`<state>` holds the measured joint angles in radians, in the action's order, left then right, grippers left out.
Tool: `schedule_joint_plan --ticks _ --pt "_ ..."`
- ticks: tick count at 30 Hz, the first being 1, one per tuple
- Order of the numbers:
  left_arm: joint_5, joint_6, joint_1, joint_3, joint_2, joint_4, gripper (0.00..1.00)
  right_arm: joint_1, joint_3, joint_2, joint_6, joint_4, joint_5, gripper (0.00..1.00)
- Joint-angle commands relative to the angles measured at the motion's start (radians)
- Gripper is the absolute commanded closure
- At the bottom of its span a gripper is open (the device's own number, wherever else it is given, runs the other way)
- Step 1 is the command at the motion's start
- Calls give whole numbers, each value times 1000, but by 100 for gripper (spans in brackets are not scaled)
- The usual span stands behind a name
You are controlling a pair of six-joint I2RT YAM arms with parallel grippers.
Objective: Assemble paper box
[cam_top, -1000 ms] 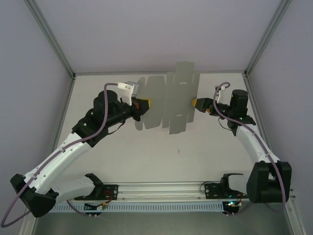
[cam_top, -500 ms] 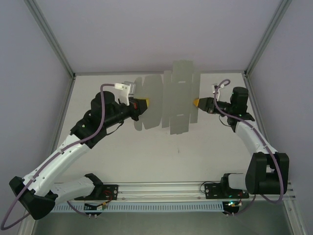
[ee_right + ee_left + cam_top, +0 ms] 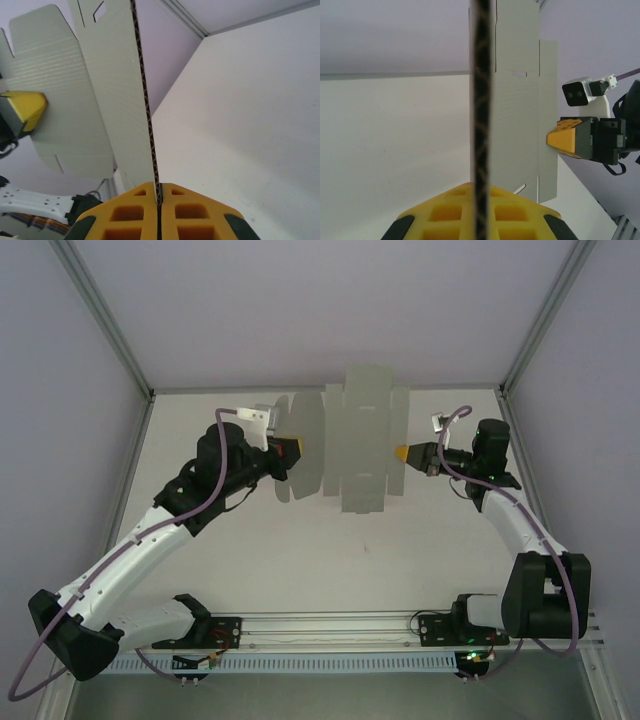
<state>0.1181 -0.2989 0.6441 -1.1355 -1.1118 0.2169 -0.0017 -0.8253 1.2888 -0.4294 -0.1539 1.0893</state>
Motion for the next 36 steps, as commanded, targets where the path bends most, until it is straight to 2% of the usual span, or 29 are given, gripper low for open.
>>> schedule_joint_plan --ticks 1,4,6,9,14,16,19,21,24,26,29,33,36 --pt "64 -22 10 0 -7 -66 100 68 -70 -34 162 234 -146 99" --pt "48 -34 10 6 -21 -69 100 211 -170 -36 314 466 -539 100" --pt "41 -51 10 17 -37 -81 100 310 -221 -16 357 526 -776 100" --pt "24 -90 11 39 -77 -98 100 399 -285 26 351 565 -1043 100" --pt "-22 -161 11 106 -136 -145 99 544 -366 133 464 595 -1539 100" --pt "-48 -189 11 135 -158 -160 94 571 -393 187 521 600 -1660 100" --pt "-131 -250 11 171 -191 -121 84 586 -383 226 604 554 -1708 100" --pt "-180 -283 12 191 -208 -65 67 586 -345 214 670 483 -1662 100" --pt "-254 -339 11 245 -205 -13 52 587 -274 193 816 372 -1560 100" --pt "-290 -361 11 266 -194 31 35 586 -228 191 890 328 -1488 100" --pt "-343 -368 9 266 -164 135 1 586 -210 218 966 324 -1436 100" --pt "-436 -366 4 254 -99 239 0 588 -181 261 1086 264 -1437 100" --pt "-406 -343 -29 213 -81 252 0 599 -154 285 1163 171 -1462 100"
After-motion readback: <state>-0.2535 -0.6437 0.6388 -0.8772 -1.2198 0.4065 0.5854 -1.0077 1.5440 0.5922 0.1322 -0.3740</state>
